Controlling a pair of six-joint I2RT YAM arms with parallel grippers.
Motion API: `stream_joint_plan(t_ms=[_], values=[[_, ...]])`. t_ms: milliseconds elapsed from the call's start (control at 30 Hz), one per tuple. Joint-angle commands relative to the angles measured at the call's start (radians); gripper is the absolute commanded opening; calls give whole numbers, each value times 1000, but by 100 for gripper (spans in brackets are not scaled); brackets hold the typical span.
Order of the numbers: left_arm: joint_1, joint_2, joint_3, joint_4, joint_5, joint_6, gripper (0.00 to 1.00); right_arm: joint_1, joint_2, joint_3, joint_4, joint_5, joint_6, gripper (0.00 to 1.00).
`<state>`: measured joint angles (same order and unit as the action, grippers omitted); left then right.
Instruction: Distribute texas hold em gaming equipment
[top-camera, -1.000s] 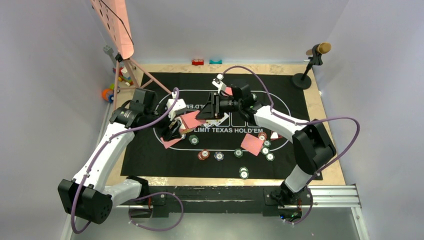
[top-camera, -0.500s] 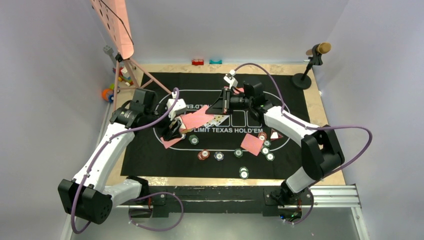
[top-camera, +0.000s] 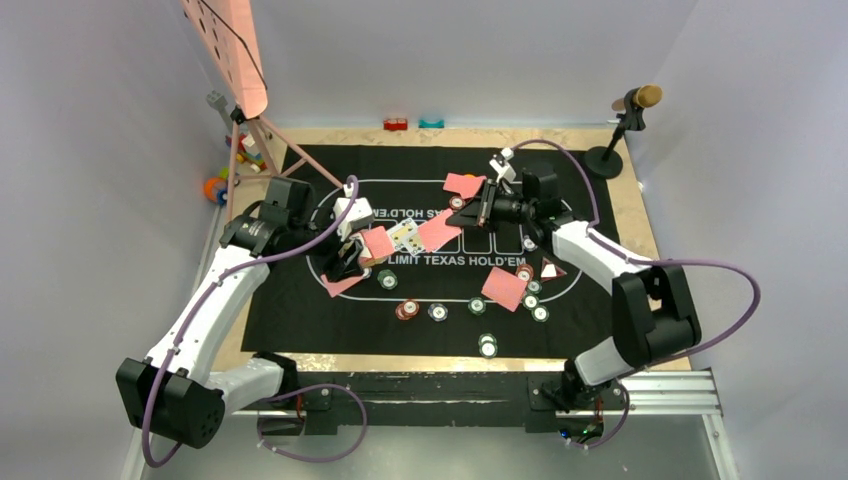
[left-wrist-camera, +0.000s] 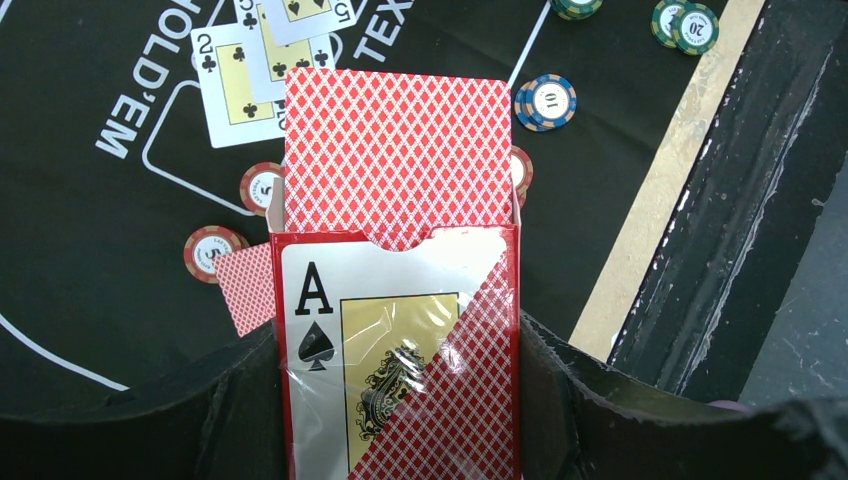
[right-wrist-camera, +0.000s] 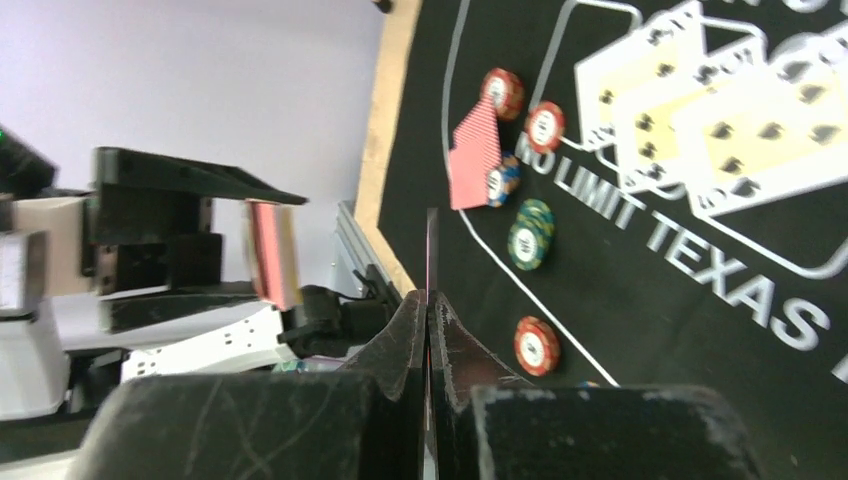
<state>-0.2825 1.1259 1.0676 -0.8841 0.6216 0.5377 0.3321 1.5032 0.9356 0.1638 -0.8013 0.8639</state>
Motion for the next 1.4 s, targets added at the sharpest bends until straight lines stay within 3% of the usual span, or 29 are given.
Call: stream_joint_plan(t_ms=[0, 267, 833, 1167, 1367], values=[[5, -3, 21, 27, 37, 7, 0, -18, 56, -37, -21, 73, -54, 0], [5, -2, 25, 24, 40, 10, 0, -22, 210, 8, -33, 198, -127, 0], [5, 12, 15, 30, 46, 10, 0, -21, 373, 29, 85, 255, -102, 0], [5, 11, 18, 31, 50, 7, 0, 2, 376, 33, -62, 406, -177, 0], [5, 9, 18, 28, 52, 4, 0, 31, 379, 34, -102, 461, -199, 17]])
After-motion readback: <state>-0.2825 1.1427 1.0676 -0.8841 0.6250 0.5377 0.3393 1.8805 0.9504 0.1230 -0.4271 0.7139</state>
